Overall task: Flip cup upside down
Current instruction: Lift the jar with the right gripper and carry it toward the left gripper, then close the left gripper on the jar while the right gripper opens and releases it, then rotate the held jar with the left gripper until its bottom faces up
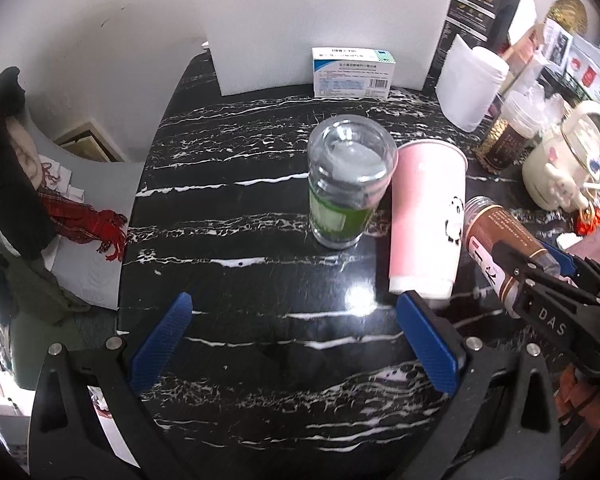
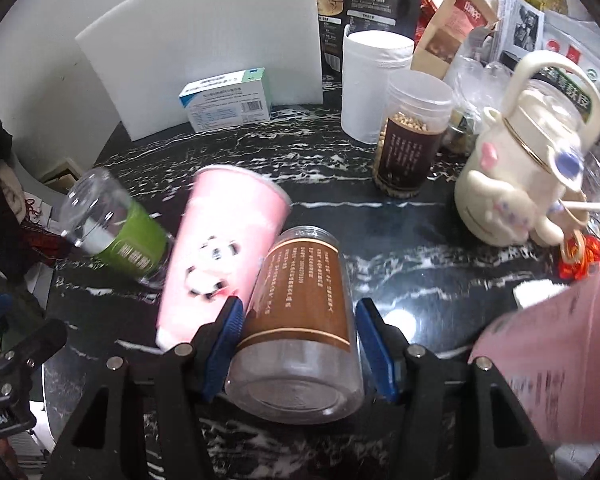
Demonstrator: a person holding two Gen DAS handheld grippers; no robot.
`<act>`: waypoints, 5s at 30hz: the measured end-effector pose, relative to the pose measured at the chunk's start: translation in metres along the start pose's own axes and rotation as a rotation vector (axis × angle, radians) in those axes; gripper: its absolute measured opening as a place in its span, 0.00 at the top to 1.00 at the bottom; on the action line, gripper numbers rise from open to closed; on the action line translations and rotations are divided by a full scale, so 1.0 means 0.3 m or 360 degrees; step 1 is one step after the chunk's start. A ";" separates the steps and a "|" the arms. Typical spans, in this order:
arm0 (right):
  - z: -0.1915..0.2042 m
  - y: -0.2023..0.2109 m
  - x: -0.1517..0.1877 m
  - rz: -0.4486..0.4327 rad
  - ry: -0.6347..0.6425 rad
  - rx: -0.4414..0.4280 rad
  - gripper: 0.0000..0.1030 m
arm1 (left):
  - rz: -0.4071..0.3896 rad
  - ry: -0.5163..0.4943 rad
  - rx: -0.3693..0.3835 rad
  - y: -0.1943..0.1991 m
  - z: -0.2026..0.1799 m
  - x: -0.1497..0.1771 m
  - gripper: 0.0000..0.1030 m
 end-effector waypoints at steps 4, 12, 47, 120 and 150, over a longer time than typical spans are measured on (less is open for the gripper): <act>0.013 0.043 0.064 -0.0050 -0.0032 0.0012 0.43 | -0.0006 -0.0013 0.0023 0.018 0.018 0.043 0.01; 0.031 0.088 0.179 -0.0140 -0.0056 -0.0006 0.43 | 0.0040 -0.0002 0.0054 0.014 0.030 0.129 0.01; 0.073 0.012 0.290 -0.0086 -0.0030 -0.0064 0.28 | 0.0068 0.0010 -0.0023 0.026 0.038 0.228 0.00; -0.303 0.191 0.413 0.0202 0.0229 -0.0046 0.27 | 0.0297 -0.0056 0.0296 -0.046 -0.579 0.331 0.43; -0.260 0.190 0.349 0.0155 0.0241 -0.0057 0.27 | 0.0075 -0.0100 0.0230 0.066 -0.516 0.086 0.44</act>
Point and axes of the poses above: each gripper's, at about its wrist camera, not at the fingertips, and y roughly against the way its jaws point, z to its left, x to its underside, the point moved 7 cm from there along -y, roughly the way its jaws point, and after that the axes turned 11 degrees about -x, right-handed, at the moved point
